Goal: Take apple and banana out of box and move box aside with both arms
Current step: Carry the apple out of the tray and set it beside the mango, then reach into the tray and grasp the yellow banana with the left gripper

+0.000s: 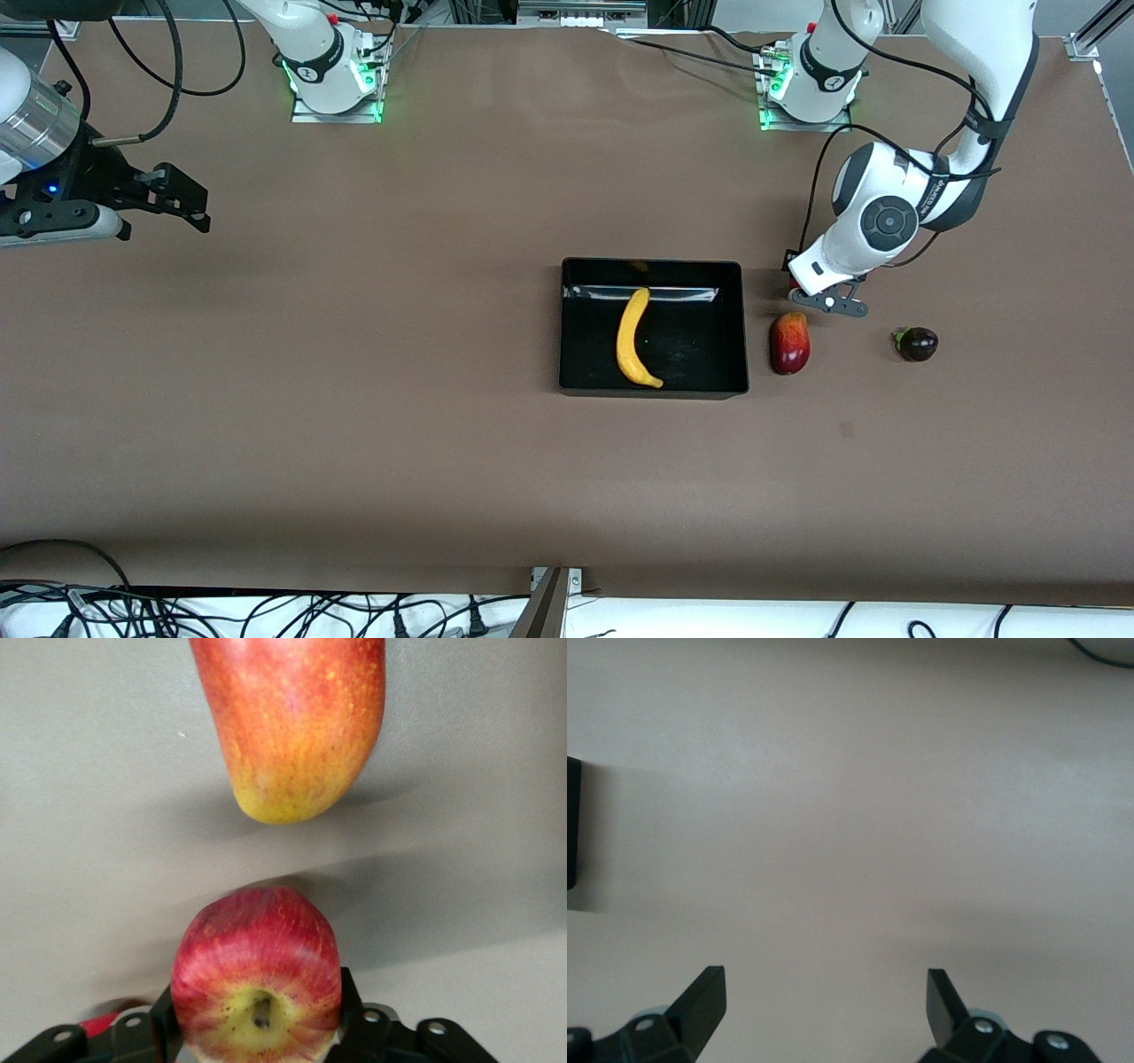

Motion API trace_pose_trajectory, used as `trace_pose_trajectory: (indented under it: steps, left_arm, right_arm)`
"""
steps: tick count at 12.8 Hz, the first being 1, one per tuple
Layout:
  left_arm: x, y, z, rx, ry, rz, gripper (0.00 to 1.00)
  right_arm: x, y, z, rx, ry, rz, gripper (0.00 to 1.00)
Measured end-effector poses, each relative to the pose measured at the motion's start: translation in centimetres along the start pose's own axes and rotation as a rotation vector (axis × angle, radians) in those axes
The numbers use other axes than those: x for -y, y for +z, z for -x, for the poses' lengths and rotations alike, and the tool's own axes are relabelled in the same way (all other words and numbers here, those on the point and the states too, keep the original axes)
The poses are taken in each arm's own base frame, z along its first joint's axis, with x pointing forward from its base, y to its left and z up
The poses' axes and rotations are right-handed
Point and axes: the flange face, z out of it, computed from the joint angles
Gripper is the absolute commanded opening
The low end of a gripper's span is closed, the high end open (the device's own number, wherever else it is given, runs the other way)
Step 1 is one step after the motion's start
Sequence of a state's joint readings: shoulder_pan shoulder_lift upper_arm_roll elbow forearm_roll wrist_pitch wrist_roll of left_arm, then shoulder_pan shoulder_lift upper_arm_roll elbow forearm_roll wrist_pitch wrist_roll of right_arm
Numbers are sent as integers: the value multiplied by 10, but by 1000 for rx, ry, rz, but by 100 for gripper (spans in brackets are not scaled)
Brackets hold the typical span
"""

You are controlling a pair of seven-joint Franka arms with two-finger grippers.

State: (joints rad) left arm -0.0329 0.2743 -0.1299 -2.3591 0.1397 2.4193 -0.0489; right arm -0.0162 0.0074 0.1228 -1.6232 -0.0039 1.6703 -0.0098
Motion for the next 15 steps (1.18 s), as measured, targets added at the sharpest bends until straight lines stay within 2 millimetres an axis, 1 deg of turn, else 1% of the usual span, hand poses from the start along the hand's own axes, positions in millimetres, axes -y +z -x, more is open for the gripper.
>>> trace_pose_trajectory:
  steps: [1,2,3,4,5,6,7,8,9,10,11,12,13,14,15]
  left_arm:
    - [0,-1,-2,-12,-1,1,100]
    - [1,-10,-7,-31,-4,-1,100]
    - [3,-29,-15,-46,-7,-7,100]
    - [4,-57,-26,-48,-6,-16,100]
    - [-1,-97,-40,-49,2,-27,100]
    - [-13,-144,-56,-54,17,-35,100]
    - [-31,-190,-71,-73,30,-23,100]
    - [-52,-224,-85,-97,31,23,100]
    - [-74,-238,-100,-107,18,81,100]
    - [-94,-231,-116,-96,-11,122,100]
    - [-118,-209,-132,-67,-44,141,100]
    - [-148,-183,-146,-54,-76,152,100]
    - [-182,-159,-157,-60,-103,161,100]
    - [-211,-139,-164,-73,-119,164,100]
    - [-230,-124,-166,-80,-127,161,100]
  right_arm:
    - [0,0,0,0,0,0,100]
    - [0,0,0,0,0,0,100]
    - [0,0,0,0,0,0,100]
    - [0,0,0,0,0,0,100]
    - [0,0,0,0,0,0,100]
    - [0,0,0,0,0,0,100]
    - [0,0,0,0,0,0,100]
    - [0,0,0,0,0,0,100]
    - [0,0,0,0,0,0,100]
    - [0,0,0,0,0,0,100]
    - [0,0,0,0,0,0,100]
    - [0,0,0,0,-1,0,100]
    - [0,0,0,0,-1,0,100]
    - [0,0,0,0,-1,0,100]
    - [0,0,0,0,-1,0,100]
